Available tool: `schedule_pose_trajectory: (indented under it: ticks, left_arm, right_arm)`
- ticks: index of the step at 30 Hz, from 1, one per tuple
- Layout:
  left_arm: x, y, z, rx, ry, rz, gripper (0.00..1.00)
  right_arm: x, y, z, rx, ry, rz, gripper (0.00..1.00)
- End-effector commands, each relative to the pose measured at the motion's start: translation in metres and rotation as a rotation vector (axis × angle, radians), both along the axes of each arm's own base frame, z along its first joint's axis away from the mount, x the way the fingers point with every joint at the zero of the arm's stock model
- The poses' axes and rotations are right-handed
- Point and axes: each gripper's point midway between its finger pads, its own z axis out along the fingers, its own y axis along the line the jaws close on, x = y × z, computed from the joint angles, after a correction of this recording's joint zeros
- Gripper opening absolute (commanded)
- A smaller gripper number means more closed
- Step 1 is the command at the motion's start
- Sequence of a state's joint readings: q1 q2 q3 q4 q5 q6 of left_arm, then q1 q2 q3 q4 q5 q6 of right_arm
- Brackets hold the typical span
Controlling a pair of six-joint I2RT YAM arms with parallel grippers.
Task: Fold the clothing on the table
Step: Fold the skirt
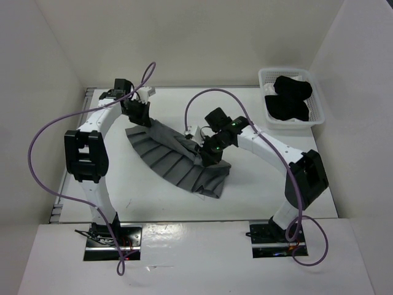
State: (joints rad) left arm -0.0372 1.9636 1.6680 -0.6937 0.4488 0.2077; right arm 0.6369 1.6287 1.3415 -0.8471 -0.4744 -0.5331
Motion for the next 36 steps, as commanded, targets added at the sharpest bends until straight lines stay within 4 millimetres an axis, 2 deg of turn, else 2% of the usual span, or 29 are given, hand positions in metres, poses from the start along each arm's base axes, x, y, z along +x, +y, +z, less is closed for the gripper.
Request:
schedule_pose_trajectory:
  ticks: [1, 2, 3, 4, 6, 8, 9, 10, 11, 14, 16, 17, 18, 21, 22, 24, 25, 26, 27, 28, 31, 32, 33, 34, 35, 36]
  left_arm:
    - [0.011, 0.021, 0.024, 0.054, -0.113, 0.025, 0.01]
    - [0.011, 0.021, 0.024, 0.054, -0.113, 0.025, 0.01]
    - [0.010, 0.021, 0.020, 0.054, -0.110, 0.025, 0.02]
    - [0.008, 0.021, 0.022, 0.054, -0.112, 0.025, 0.02]
    - [0.006, 0.021, 0.023, 0.054, -0.112, 0.025, 0.03]
    - [0.004, 0.021, 0.019, 0.054, -0.102, 0.025, 0.05]
    - [0.003, 0.021, 0.023, 0.054, -0.111, 0.025, 0.05]
    - [0.002, 0.021, 0.024, 0.054, -0.118, 0.025, 0.05]
    - [0.000, 0.021, 0.020, 0.054, -0.107, 0.025, 0.05]
    - [-0.007, 0.023, 0.025, 0.063, -0.116, 0.031, 0.05]
    - [-0.010, 0.025, 0.025, 0.072, -0.115, 0.037, 0.06]
    - [-0.008, 0.029, 0.032, 0.072, -0.137, 0.047, 0.06]
    - [-0.014, 0.029, 0.027, 0.072, -0.122, 0.046, 0.08]
    - [-0.022, 0.030, 0.034, 0.081, -0.137, 0.053, 0.12]
    - [-0.028, 0.030, 0.030, 0.081, -0.124, 0.052, 0.12]
    - [-0.037, 0.036, 0.041, 0.089, -0.148, 0.067, 0.16]
    - [-0.045, 0.038, 0.036, 0.099, -0.136, 0.073, 0.16]
    - [-0.050, 0.038, 0.047, 0.099, -0.164, 0.075, 0.18]
    - [-0.054, 0.046, 0.049, 0.122, -0.171, 0.099, 0.21]
    - [-0.058, 0.048, 0.052, 0.132, -0.180, 0.107, 0.30]
    - [-0.079, 0.063, 0.064, 0.171, -0.205, 0.147, 0.45]
    - [-0.085, 0.071, 0.078, 0.182, -0.247, 0.173, 0.59]
    - [-0.093, 0.077, 0.077, 0.201, -0.240, 0.194, 0.67]
    - [-0.099, 0.087, 0.090, 0.210, -0.278, 0.226, 0.74]
    - [-0.104, 0.093, 0.095, 0.219, -0.287, 0.247, 0.86]
    - [-0.110, 0.098, 0.094, 0.229, -0.281, 0.264, 0.90]
  right_arm:
    - [-0.024, 0.010, 0.003, 0.001, 0.093, 0.060, 0.03]
    - [-0.032, 0.016, -0.002, -0.009, 0.105, 0.087, 0.03]
    - [-0.036, 0.020, -0.001, -0.002, 0.112, 0.102, 0.08]
    - [-0.037, 0.024, -0.002, -0.003, 0.112, 0.113, 0.13]
    - [-0.052, 0.032, -0.005, -0.011, 0.133, 0.158, 0.29]
    - [-0.061, 0.038, -0.008, -0.019, 0.140, 0.189, 0.37]
    - [-0.069, 0.044, -0.010, -0.017, 0.155, 0.215, 0.40]
    - [-0.068, 0.046, -0.007, -0.010, 0.147, 0.215, 0.44]
    - [-0.075, 0.047, -0.006, -0.010, 0.156, 0.241, 0.46]
    - [-0.081, 0.053, -0.002, -0.007, 0.162, 0.272, 0.47]
    - [-0.079, 0.054, 0.000, -0.007, 0.149, 0.270, 0.47]
    - [-0.077, 0.053, 0.000, -0.015, 0.143, 0.266, 0.47]
    - [-0.072, 0.051, 0.002, -0.024, 0.106, 0.254, 0.47]
    - [-0.065, 0.048, -0.002, -0.039, 0.064, 0.219, 0.47]
    - [-0.060, 0.046, -0.006, -0.058, 0.049, 0.194, 0.47]
    - [-0.056, 0.043, -0.005, -0.061, 0.020, 0.173, 0.47]
    - [-0.053, 0.038, -0.009, -0.089, 0.005, 0.159, 0.47]
    - [-0.050, 0.039, -0.006, -0.084, -0.012, 0.143, 0.47]
    - [-0.049, 0.036, -0.010, -0.101, -0.017, 0.136, 0.47]
    - [-0.044, 0.035, -0.007, -0.103, -0.046, 0.125, 0.47]
    - [-0.041, 0.035, -0.004, -0.099, -0.068, 0.117, 0.47]
    - [-0.040, 0.034, -0.004, -0.105, -0.068, 0.106, 0.47]
    - [-0.040, 0.034, -0.004, -0.105, -0.068, 0.106, 0.47]
    - [-0.040, 0.034, -0.004, -0.105, -0.068, 0.106, 0.47]
    - [-0.038, 0.034, -0.004, -0.111, -0.074, 0.102, 0.47]
    - [-0.038, 0.034, -0.004, -0.111, -0.074, 0.102, 0.47]
